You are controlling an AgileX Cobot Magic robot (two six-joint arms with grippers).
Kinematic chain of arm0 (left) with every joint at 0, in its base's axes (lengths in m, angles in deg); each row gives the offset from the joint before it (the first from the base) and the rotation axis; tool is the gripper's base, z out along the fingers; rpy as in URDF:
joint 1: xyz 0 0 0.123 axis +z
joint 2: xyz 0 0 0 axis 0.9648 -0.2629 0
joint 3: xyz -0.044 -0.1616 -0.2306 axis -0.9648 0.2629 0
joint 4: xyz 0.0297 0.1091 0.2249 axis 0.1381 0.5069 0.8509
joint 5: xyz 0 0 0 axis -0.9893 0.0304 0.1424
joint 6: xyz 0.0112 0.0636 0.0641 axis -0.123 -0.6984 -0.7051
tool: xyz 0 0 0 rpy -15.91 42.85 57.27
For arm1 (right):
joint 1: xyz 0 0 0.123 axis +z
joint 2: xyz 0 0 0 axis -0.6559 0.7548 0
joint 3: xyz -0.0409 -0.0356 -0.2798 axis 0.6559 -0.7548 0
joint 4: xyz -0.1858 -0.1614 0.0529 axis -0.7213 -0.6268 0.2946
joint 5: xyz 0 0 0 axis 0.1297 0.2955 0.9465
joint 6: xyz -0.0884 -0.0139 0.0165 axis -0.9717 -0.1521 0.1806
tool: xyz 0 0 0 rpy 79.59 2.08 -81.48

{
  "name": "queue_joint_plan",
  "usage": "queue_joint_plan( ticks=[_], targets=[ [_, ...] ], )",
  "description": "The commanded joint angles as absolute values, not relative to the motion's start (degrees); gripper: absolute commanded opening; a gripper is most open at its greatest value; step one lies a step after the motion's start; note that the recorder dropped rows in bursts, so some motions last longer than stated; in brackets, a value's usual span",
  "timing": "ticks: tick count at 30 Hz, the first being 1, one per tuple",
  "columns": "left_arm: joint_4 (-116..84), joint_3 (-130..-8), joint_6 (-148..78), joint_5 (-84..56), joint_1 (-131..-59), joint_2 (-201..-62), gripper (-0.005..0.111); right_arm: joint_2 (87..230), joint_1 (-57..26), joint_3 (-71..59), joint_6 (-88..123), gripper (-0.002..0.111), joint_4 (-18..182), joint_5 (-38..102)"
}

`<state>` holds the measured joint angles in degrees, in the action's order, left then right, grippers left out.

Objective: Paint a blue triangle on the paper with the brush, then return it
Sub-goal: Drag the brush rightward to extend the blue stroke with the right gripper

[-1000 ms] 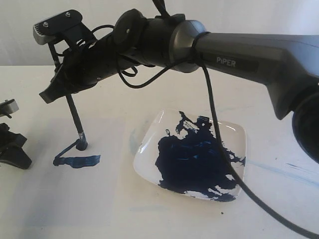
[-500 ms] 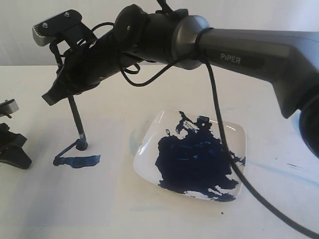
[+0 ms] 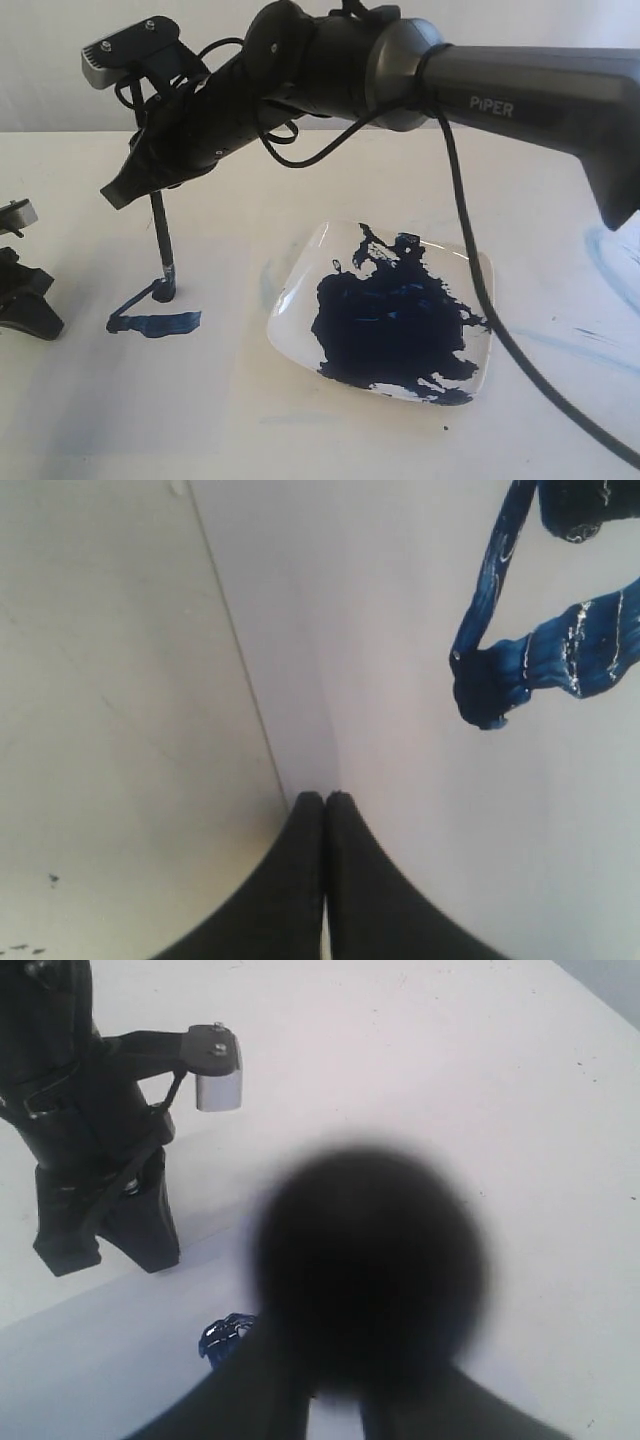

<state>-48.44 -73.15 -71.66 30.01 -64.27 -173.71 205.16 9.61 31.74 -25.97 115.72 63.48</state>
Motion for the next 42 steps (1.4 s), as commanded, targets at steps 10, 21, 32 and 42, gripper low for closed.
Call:
queue_joint_plan(
  ticks=[10, 21, 32, 42],
  targets=[
    [-48.81, -73.25, -71.57, 31.26, -64.15, -173.11, 0.000, 202.88, 9.13, 31.40, -25.34, 0.000, 113.64, 66.69],
    [-48.81, -73.25, -71.57, 31.26, -64.15, -173.11, 0.000, 202.55, 9.13, 31.40, -25.32, 0.000, 113.11, 70.53],
    [-48.92, -73.25, -71.57, 31.38, -64.15, -173.11, 0.000, 201.63, 8.64, 31.40, -22.24, 0.000, 108.62, 73.37],
    [-48.92, -73.25, -71.57, 32.18, -64.15, -173.11, 0.000, 200.62, 8.64, 31.40, -20.85, 0.000, 106.71, 78.15]
  ],
)
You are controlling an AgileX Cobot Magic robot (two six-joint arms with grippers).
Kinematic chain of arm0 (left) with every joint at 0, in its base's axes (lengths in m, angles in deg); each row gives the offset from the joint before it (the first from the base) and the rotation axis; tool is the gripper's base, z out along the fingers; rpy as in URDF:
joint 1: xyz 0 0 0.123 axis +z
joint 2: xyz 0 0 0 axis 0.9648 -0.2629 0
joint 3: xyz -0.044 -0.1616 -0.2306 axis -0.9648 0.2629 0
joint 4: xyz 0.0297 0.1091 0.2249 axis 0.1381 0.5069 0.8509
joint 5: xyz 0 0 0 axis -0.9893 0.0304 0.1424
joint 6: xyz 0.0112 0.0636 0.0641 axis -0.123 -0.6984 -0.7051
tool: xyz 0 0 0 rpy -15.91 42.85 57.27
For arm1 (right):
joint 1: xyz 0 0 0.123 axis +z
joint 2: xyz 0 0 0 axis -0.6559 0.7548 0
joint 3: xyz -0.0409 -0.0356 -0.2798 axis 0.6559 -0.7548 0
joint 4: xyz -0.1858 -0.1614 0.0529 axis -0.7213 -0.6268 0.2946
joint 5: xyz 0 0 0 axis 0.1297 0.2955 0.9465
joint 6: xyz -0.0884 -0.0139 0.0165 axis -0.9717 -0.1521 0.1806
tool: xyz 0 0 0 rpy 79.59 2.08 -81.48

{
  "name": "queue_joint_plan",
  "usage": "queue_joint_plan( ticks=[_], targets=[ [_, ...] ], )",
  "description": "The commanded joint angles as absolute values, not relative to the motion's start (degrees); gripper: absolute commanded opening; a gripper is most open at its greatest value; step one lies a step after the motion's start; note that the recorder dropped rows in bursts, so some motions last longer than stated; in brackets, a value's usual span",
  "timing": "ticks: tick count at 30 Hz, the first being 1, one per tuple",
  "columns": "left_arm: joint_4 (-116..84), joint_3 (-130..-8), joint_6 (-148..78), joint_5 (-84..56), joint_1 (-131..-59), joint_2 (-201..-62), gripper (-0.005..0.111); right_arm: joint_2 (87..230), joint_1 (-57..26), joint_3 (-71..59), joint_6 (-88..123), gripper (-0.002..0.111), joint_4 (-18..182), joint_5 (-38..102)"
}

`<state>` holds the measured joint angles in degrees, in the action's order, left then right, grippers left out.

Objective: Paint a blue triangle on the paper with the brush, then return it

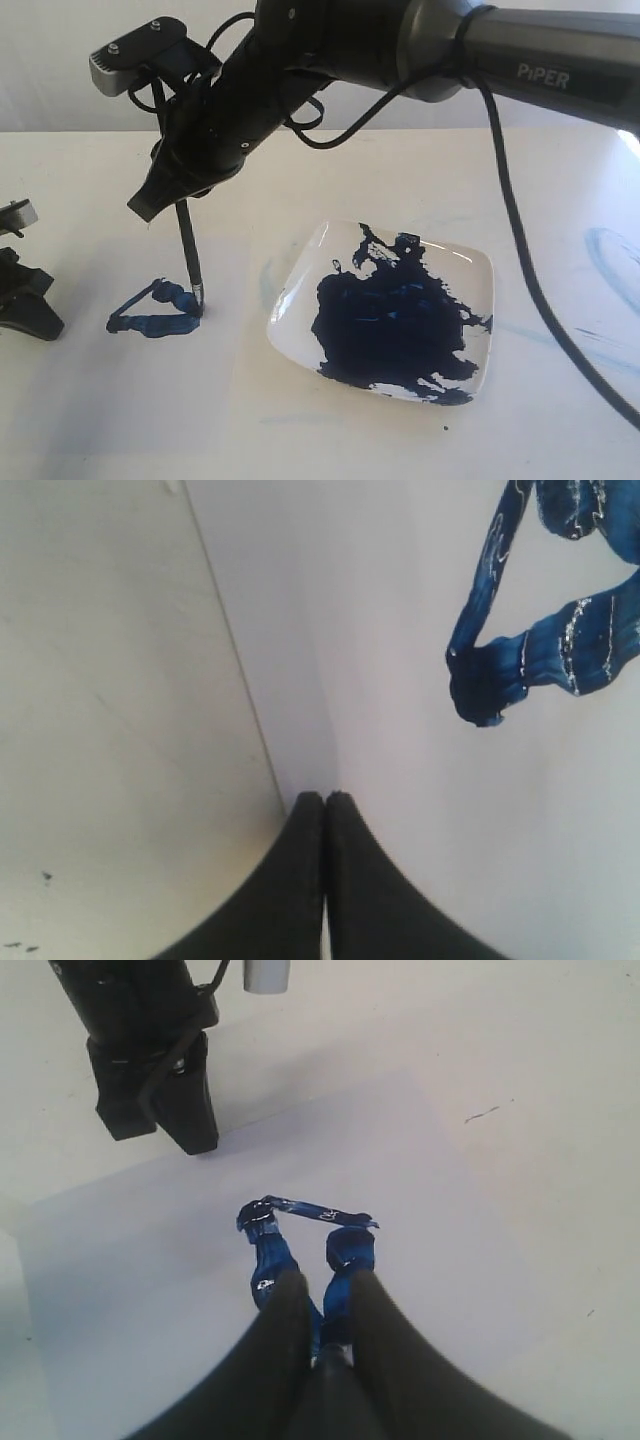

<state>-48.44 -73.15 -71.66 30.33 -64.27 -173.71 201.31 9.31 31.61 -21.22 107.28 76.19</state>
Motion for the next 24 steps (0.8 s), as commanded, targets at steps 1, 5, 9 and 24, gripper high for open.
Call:
queue_joint_plan(
  ticks=[1, 5, 9, 24],
  targets=[
    [-48.92, -73.25, -71.57, 32.18, -64.15, -173.11, 0.000, 200.62, 8.64, 31.40, -20.85, 0.000, 106.71, 78.56],
    [-48.92, -73.25, -71.57, 32.18, -64.15, -173.11, 0.000, 200.62, 8.64, 31.40, -20.85, 0.000, 106.71, 79.99],
    [-49.05, -73.25, -71.57, 32.18, -64.15, -173.11, 0.000, 200.42, 8.64, 31.40, -20.85, 0.000, 106.71, 79.07],
    [-49.04, -73.25, -71.57, 31.96, -64.15, -173.11, 0.000, 198.09, 8.64, 31.40, -20.85, 0.000, 106.92, 77.25]
  ],
)
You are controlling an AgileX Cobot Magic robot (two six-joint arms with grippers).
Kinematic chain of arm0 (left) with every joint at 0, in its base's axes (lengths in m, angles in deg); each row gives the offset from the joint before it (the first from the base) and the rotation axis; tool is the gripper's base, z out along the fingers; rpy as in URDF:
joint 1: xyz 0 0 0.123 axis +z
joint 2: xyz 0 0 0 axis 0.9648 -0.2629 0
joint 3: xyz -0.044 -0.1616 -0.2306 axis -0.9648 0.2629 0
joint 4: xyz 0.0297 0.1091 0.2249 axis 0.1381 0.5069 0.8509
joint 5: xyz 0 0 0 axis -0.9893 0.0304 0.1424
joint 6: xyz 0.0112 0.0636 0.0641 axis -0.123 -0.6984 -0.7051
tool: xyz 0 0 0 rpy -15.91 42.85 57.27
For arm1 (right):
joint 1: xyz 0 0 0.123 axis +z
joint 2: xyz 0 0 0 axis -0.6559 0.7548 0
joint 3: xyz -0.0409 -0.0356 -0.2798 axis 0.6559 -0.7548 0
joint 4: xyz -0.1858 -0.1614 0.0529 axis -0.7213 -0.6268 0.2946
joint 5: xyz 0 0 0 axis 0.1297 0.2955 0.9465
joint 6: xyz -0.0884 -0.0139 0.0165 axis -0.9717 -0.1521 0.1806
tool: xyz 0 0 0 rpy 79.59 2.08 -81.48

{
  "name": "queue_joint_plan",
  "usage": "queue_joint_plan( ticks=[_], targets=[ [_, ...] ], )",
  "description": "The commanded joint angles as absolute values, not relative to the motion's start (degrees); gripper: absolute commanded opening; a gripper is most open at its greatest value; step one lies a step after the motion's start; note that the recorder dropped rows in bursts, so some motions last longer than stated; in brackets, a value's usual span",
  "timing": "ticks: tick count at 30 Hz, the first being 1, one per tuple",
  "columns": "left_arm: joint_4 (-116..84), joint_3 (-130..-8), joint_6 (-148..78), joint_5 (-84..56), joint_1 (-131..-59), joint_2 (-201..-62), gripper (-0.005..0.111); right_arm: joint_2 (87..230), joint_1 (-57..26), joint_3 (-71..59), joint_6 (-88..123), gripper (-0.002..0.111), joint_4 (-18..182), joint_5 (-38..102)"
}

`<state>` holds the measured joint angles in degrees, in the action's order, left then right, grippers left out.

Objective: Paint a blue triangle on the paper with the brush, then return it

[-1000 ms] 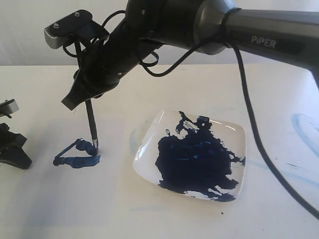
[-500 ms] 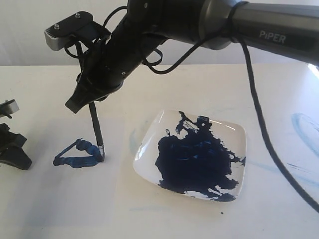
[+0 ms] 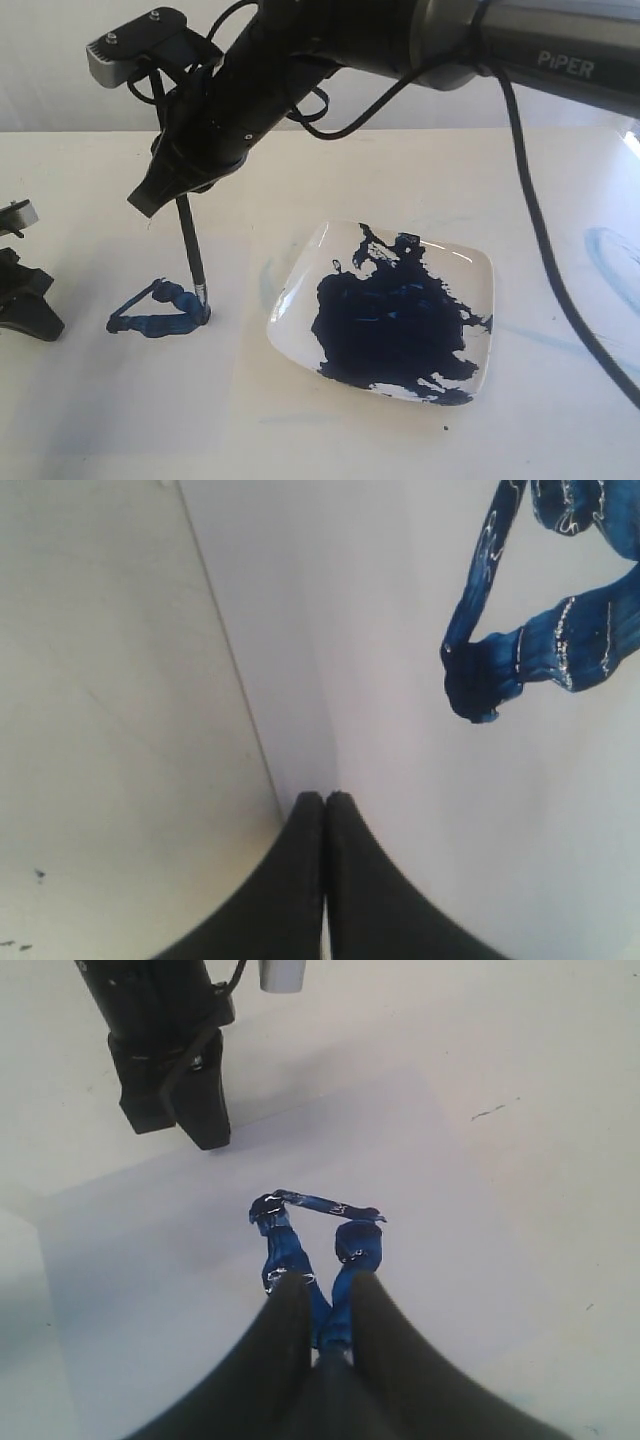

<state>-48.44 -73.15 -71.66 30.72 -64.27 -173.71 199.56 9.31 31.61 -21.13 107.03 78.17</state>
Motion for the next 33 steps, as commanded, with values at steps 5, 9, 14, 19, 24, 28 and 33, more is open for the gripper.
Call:
queue_joint_plan(
  ticks=[5, 9, 14, 19, 24, 28, 33],
  targets=[
    [-49.04, -73.25, -71.57, 31.96, -64.15, -173.11, 0.000, 197.33, 8.64, 31.40, -20.85, 0.000, 107.45, 73.55],
    [-49.04, -73.25, -71.57, 31.96, -64.15, -173.11, 0.000, 197.33, 8.64, 31.40, -21.59, 0.000, 108.05, 69.34],
    [-49.04, -73.25, -71.57, 31.96, -64.15, -173.11, 0.000, 197.93, 8.64, 31.40, -26.84, 0.000, 115.17, 62.72],
    [-49.04, -73.25, -71.57, 31.96, -64.15, -173.11, 0.000, 200.35, 8.75, 31.40, -30.86, 0.000, 120.92, 59.16],
    [-49.04, -73.25, -71.57, 31.73, -64.15, -173.11, 0.000, 203.10, 8.75, 31.40, -30.86, 0.000, 121.31, 59.06],
    [-49.04, -73.25, -71.57, 31.61, -64.15, -173.11, 0.000, 203.90, 8.75, 31.40, -30.86, 0.000, 122.51, 58.93],
    [-49.04, -73.25, -71.69, 31.61, -64.15, -173.11, 0.000, 204.19, 8.75, 31.40, -30.99, 0.000, 122.76, 59.74]
  ],
)
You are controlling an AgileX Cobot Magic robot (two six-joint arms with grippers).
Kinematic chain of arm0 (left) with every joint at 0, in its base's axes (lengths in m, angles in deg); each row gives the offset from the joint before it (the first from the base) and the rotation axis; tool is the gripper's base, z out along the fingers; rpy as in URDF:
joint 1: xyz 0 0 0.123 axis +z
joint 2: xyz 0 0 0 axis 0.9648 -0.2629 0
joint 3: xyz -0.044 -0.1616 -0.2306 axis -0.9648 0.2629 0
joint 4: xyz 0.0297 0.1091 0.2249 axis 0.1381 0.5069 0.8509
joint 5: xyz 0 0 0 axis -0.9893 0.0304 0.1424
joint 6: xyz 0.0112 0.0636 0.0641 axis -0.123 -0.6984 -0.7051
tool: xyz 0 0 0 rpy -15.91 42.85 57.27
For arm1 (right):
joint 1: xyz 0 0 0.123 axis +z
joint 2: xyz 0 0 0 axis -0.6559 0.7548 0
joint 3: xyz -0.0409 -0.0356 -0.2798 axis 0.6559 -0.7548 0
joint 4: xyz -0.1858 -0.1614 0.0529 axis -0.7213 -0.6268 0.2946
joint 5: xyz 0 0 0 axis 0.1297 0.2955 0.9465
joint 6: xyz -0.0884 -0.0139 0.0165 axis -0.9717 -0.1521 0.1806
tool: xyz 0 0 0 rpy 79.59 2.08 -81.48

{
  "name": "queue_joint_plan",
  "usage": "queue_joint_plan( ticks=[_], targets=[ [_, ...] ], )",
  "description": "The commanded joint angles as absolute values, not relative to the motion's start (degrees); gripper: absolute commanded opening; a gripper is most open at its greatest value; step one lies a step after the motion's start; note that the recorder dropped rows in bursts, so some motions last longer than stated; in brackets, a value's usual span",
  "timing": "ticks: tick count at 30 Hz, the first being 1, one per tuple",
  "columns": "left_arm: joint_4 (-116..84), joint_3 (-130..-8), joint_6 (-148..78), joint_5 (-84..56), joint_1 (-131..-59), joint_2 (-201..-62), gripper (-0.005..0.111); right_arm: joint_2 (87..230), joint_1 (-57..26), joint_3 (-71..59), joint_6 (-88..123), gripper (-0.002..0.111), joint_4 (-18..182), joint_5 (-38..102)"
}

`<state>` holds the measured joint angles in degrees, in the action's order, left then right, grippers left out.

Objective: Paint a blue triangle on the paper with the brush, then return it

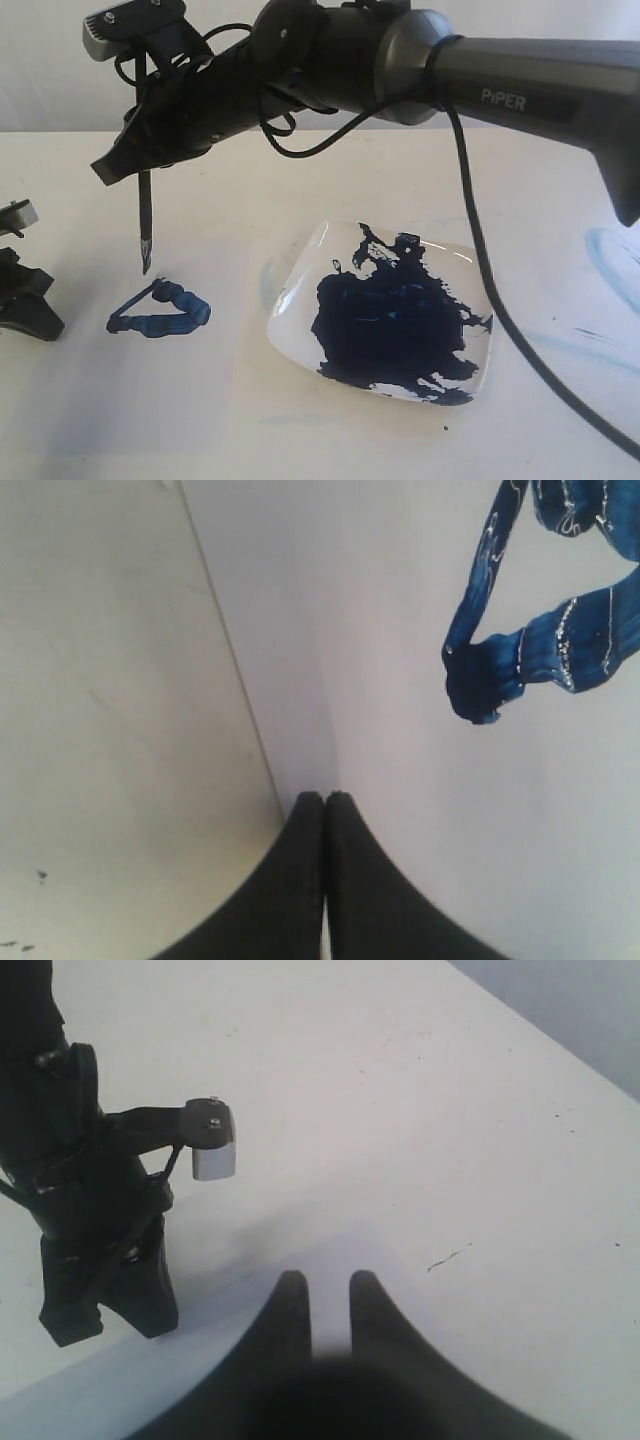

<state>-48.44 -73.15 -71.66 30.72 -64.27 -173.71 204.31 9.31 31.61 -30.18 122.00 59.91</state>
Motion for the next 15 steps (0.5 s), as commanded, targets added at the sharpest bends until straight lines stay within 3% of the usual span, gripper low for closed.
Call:
queue_joint_plan(
  ticks=[1, 15],
  targets=[
    [-49.04, -73.25, -71.69, 31.61, -64.15, -173.11, 0.000, 204.19, 8.75, 31.40, -30.99, 0.000, 122.46, 59.99],
    [-49.04, -73.25, -71.68, 31.77, -64.15, -173.11, 0.000, 204.72, 8.75, 31.40, -30.99, 0.000, 120.40, 62.85]
  ],
)
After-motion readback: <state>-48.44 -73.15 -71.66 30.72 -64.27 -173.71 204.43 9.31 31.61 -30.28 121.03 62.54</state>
